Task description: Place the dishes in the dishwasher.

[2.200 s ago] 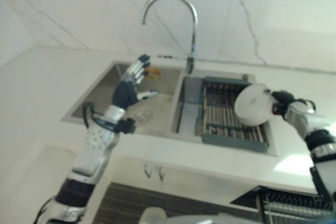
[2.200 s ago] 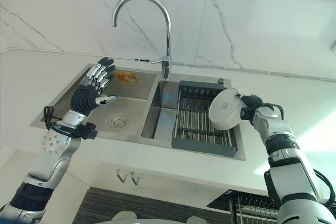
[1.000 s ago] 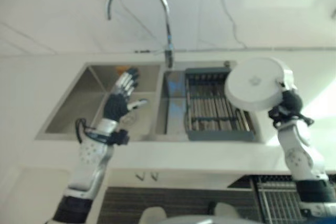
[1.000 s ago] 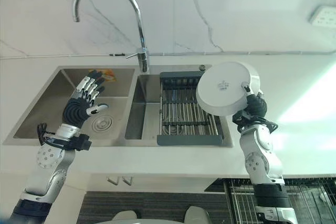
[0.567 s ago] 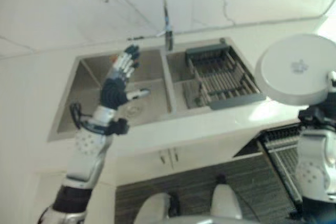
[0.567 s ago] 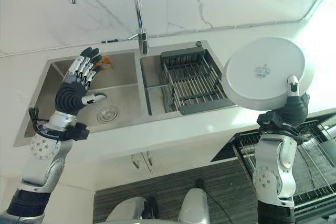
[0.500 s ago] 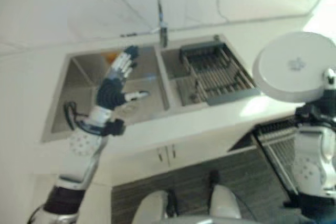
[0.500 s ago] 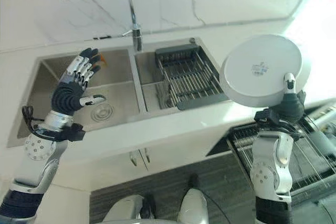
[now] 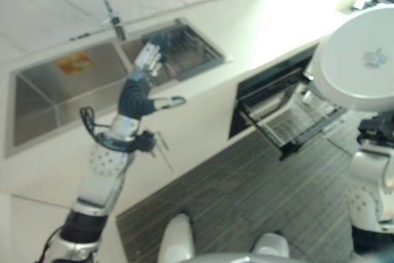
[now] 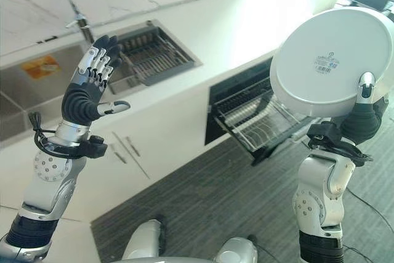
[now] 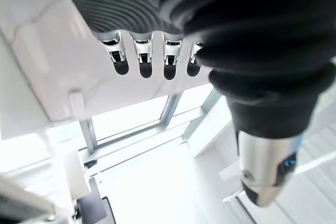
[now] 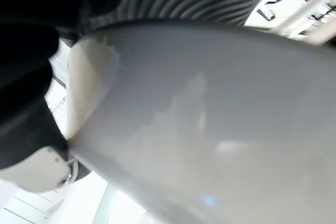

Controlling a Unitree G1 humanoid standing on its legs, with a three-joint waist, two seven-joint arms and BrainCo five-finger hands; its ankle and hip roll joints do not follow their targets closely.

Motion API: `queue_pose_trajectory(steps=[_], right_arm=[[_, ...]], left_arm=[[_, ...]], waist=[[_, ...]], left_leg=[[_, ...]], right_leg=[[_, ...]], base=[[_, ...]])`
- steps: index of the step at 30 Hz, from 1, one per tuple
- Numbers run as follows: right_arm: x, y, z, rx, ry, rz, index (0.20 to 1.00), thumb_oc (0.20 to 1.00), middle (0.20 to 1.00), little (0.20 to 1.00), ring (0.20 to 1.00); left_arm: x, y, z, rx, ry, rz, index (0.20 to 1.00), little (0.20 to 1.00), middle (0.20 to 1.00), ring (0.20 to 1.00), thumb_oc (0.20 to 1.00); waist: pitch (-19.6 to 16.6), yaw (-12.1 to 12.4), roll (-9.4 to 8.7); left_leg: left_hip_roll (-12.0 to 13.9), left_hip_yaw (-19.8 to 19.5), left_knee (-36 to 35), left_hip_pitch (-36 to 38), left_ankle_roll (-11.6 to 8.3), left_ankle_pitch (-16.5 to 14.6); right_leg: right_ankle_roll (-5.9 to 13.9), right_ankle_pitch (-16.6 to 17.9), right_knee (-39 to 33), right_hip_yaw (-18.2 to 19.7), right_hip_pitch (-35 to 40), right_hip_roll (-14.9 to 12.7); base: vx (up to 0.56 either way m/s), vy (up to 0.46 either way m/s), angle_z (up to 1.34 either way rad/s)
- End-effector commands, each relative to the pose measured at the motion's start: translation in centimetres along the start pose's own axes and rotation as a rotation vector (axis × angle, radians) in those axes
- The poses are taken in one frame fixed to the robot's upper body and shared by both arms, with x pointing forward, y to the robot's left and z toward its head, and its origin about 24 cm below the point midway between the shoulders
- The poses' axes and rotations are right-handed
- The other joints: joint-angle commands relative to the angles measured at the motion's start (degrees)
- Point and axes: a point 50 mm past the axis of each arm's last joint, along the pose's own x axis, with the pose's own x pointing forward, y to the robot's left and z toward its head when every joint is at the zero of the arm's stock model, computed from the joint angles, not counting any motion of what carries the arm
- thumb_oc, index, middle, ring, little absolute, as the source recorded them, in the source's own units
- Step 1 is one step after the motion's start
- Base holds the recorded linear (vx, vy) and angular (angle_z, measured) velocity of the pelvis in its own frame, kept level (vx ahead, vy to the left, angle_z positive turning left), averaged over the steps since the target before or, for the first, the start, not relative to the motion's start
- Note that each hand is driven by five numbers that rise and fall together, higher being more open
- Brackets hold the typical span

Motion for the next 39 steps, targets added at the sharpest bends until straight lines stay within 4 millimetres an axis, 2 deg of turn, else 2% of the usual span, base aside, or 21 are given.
queue_pose_trajectory(steps=[1,2,4,6,7,8,9,11,15,18,22,24,29,31,33,35,36,37,38,39], right_arm=[[1.3,2.7,2.9,0.083,-0.182,0.155,0.2,0.2,0.2,0.2,0.2],[1.6,3.0,2.7,0.115,-0.164,0.177,0.2,0.2,0.2,0.2,0.2],[1.7,3.4,2.4,0.118,-0.144,0.208,0.2,0.2,0.2,0.2,0.2],[1.4,3.2,2.4,0.125,-0.117,0.228,0.2,0.2,0.2,0.2,0.2],[1.2,3.1,2.4,0.119,-0.118,0.227,0.2,0.2,0.2,0.2,0.2],[1.2,3.2,2.2,0.115,-0.114,0.234,0.2,0.2,0.2,0.2,0.2],[1.3,3.5,2.0,0.115,-0.1,0.251,0.2,0.2,0.2,0.2,0.2],[0.9,3.8,1.3,0.126,-0.075,0.27,0.2,0.2,0.2,0.2,0.2],[0.0,4.3,0.2,0.147,-0.034,0.295,0.2,0.2,0.2,0.2,0.2],[-0.5,4.8,-0.3,0.13,-0.003,0.371,0.2,0.2,0.2,0.2,0.2],[-0.9,5.2,-0.5,0.155,0.018,0.437,0.2,0.2,0.2,0.2,0.2],[-0.8,5.4,-0.8,0.166,0.024,0.408,0.2,0.2,0.2,0.2,0.2],[-0.6,5.0,-0.8,0.142,0.0,0.346,0.2,0.2,0.2,0.2,0.2],[-0.3,4.9,-0.5,0.114,-0.038,0.315,0.2,0.2,0.2,0.2,0.2],[-0.2,4.9,-0.3,0.097,-0.062,0.302,0.2,0.2,0.2,0.2,0.2],[-0.1,4.9,-0.2,0.119,-0.076,0.284,0.2,0.2,0.2,0.2,0.2],[0.0,4.8,-0.1,0.122,-0.088,0.268,0.2,0.2,0.2,0.2,0.2],[-0.1,4.8,0.1,0.098,-0.135,0.226,0.2,0.2,0.2,0.2,0.2],[-0.1,4.9,0.2,0.094,-0.148,0.215,0.2,0.2,0.2,0.2,0.2],[-0.1,4.9,0.1,0.096,-0.154,0.221,0.2,0.2,0.2,0.2,0.2]], left_arm=[[-0.3,0.5,2.1,0.038,-0.107,0.019,1.0,1.0,1.0,1.0,1.0],[-0.4,0.5,1.9,0.019,-0.104,0.035,1.0,1.0,1.0,1.0,1.0],[-0.7,0.2,1.3,0.017,-0.078,0.037,1.0,1.0,1.0,1.0,1.0],[-1.3,-0.1,0.9,0.019,-0.055,0.035,1.0,1.0,1.0,1.0,1.0],[-1.2,-0.3,0.7,0.006,-0.051,0.024,1.0,1.0,1.0,1.0,1.0],[-1.2,-0.3,0.6,-0.001,-0.044,0.026,1.0,1.0,1.0,1.0,1.0],[-1.5,-0.1,0.4,-0.01,-0.029,0.036,1.0,1.0,1.0,1.0,1.0],[-1.7,0.0,0.2,-0.01,-0.01,0.037,1.0,1.0,1.0,1.0,1.0],[-0.5,-1.2,0.1,-0.029,-0.018,-0.001,1.0,1.0,1.0,1.0,1.0],[-0.6,-1.1,0.0,-0.032,-0.015,0.015,1.0,1.0,1.0,1.0,1.0],[-0.4,-1.0,0.0,-0.04,-0.027,0.021,1.0,1.0,1.0,1.0,1.0],[-0.2,-1.3,-0.1,-0.035,-0.032,0.01,1.0,1.0,1.0,1.0,1.0],[0.0,-1.2,0.1,-0.021,-0.048,0.009,1.0,1.0,1.0,1.0,1.0],[0.3,-1.2,0.3,-0.009,-0.063,0.0,1.0,1.0,1.0,1.0,1.0],[0.4,-1.1,0.3,-0.007,-0.067,-0.005,1.0,1.0,1.0,1.0,1.0],[0.5,-1.2,0.3,0.003,-0.069,-0.01,1.0,1.0,1.0,1.0,1.0],[0.5,-1.3,0.3,0.006,-0.072,-0.018,1.0,1.0,1.0,1.0,1.0],[0.7,-1.7,0.5,0.04,-0.088,-0.041,1.0,1.0,1.0,1.0,1.0],[0.8,-1.8,0.6,0.049,-0.091,-0.046,1.0,1.0,1.0,1.0,1.0],[1.2,-2.0,0.8,0.059,-0.099,-0.055,1.0,1.0,1.0,1.0,1.0]], waist=[[-2.1,0.5,0.74],[-1.9,0.3,1.05],[-1.5,-0.1,1.38],[-0.7,-0.6,1.52],[-0.4,-0.4,1.27],[-0.1,0.2,1.15],[0.2,1.4,1.6],[0.1,2.2,2.86],[0.6,3.6,4.17],[0.0,4.0,4.42],[-1.2,4.3,3.49],[-1.8,4.8,2.48],[-2.2,5.6,1.44],[-2.1,6.1,1.15],[-1.9,6.3,0.94],[-1.5,6.2,0.96],[-1.5,6.1,1.52],[-0.8,5.7,2.03],[-0.8,5.7,1.95],[-0.8,5.9,1.75]], left_leg=[[3.4,5.8,-2.2,12.8,-0.85,-3.7],[5.7,6.7,-2.2,13.0,-1.72,-2.4],[8.3,7.4,-2.2,13.7,-2.56,-0.2],[9.0,11.6,-2.2,14.9,-2.42,3.1],[7.9,13.7,-2.2,15.5,-2.28,4.5],[4.7,11.9,-2.2,15.7,-1.57,2.2],[-0.5,8.6,-2.2,14.4,-0.15,-0.2],[-3.0,7.2,-2.2,12.2,0.76,-0.7],[-3.2,8.8,-2.2,3.9,0.39,2.3],[-3.5,9.5,-2.2,3.2,1.13,2.0],[-4.5,9.4,-2.2,4.5,2.31,0.2],[-5.9,8.6,-2.2,5.5,3.21,-0.9],[-7.7,7.5,-2.2,6.4,4.45,-1.8],[-8.4,6.7,-2.2,6.9,5.27,-2.1],[-8.9,6.0,-2.2,7.3,5.91,-2.5],[-9.6,4.5,-2.2,8.3,6.76,-3.2],[-9.4,3.9,-2.2,8.6,7.23,-3.5],[-9.8,2.0,-2.2,9.4,7.75,-4.2],[-9.8,1.6,-2.2,9.4,7.63,-4.3],[-9.9,0.4,-2.2,9.5,7.13,-4.4]], right_leg=[[-0.57,5.0,-3.8,1.9,-0.9,0.9],[-1.37,4.7,-3.8,1.8,-1.0,2.3],[-3.42,4.1,-3.8,2.2,-0.5,5.8],[-5.25,3.4,-3.8,1.3,0.6,8.0],[-5.84,3.0,-3.8,-0.1,1.2,8.0],[-5.89,2.3,-3.8,0.0,1.9,8.2],[-5.87,2.2,-3.8,1.0,1.8,9.0],[-5.96,1.5,-3.8,0.9,1.9,10.5],[-6.49,-1.5,-3.8,-2.5,5.0,12.3],[-6.47,-2.6,-3.8,-3.0,5.8,12.6],[-6.06,-2.8,-3.8,-3.6,6.2,11.6],[-5.64,-2.5,-3.8,-3.7,6.7,10.7],[-5.16,-2.1,-3.8,-3.8,7.9,9.9],[-4.85,-1.5,-3.8,-4.4,9.1,9.9],[-4.23,0.9,-3.8,-4.7,9.8,10.0],[-3.64,6.1,-3.8,-5.1,10.6,11.2],[-3.58,8.6,-2.3,-5.4,11.3,12.2],[-4.09,9.8,4.7,-3.3,7.0,12.0],[-4.3,9.8,3.7,-3.3,6.7,11.5],[-4.69,9.5,-1.1,-3.6,7.0,10.3]], base=[[0.05,-0.553,-0.3],[0.07,-0.538,-0.58],[0.12,-0.58,-0.36],[0.14,-0.536,-0.02],[0.11,-0.397,0.07],[0.13,-0.306,0.27],[0.14,-0.164,0.49],[0.15,-0.1,0.2],[0.16,-0.009,0.27],[0.17,0.113,-0.12],[0.14,0.139,-0.42],[0.12,0.171,-0.02],[0.1,0.166,0.26],[0.09,0.194,0.1],[0.06,0.173,0.03],[0.1,0.23,0.17],[0.1,0.263,0.22],[0.08,0.172,0.13],[0.06,0.028,-0.12],[0.03,-0.146,0.07]])
